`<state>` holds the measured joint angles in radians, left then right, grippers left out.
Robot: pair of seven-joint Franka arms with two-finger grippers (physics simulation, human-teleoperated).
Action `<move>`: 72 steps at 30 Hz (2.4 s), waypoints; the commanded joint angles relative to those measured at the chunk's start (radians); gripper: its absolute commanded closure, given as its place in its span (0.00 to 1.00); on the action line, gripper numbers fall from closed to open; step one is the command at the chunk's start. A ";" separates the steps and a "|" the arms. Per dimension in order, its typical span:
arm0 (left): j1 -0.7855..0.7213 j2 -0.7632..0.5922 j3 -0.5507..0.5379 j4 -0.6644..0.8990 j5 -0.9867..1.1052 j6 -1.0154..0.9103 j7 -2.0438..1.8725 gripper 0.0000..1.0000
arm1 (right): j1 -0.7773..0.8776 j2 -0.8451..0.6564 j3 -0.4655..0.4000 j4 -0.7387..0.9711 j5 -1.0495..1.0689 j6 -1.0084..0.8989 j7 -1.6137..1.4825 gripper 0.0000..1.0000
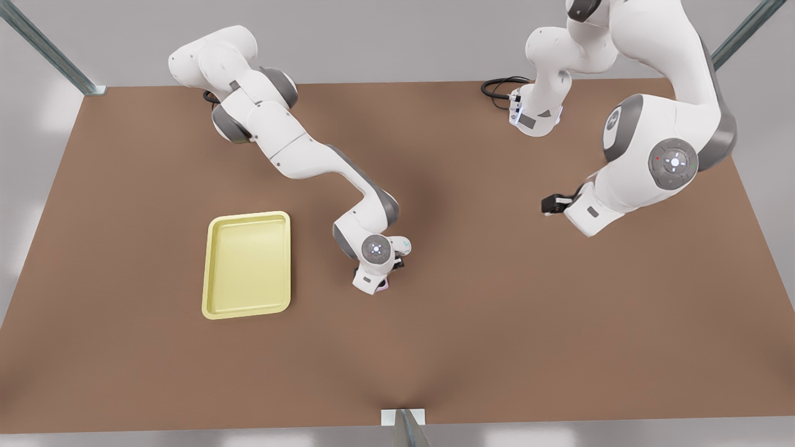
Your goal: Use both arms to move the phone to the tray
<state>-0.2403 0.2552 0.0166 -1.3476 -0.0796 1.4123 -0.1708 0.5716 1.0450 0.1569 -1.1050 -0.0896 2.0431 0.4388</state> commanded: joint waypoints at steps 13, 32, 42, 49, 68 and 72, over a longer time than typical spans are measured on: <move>0.004 -0.002 0.009 0.007 -0.017 0.065 0.054 0.00 | -0.010 -0.002 -0.030 0.030 0.010 0.012 -0.242 0.00; 0.001 -0.010 0.011 0.004 0.027 0.062 0.044 0.00 | -0.002 0.000 -0.028 -0.042 0.002 0.103 -0.267 0.08; 0.001 -0.011 0.009 0.007 0.029 0.062 0.040 0.00 | -0.009 -0.014 -0.030 -0.044 0.007 0.103 -0.258 0.11; 0.001 -0.010 0.008 0.007 0.029 0.062 0.040 0.00 | -0.010 -0.014 -0.030 -0.070 0.007 0.131 -0.258 0.17; 0.001 -0.010 0.009 0.007 0.032 0.063 0.042 0.00 | -0.423 -0.714 -0.089 -0.912 0.042 0.210 -0.607 0.21; 0.003 -0.004 0.013 0.007 0.044 0.063 0.039 0.00 | -0.446 -0.685 -0.152 -0.923 0.042 0.233 -0.704 0.00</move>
<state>-0.2391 0.2528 0.0287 -1.3420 -0.0390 1.4759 -0.1302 0.1259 0.3572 0.0088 -2.0264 -0.0492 2.2362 0.0381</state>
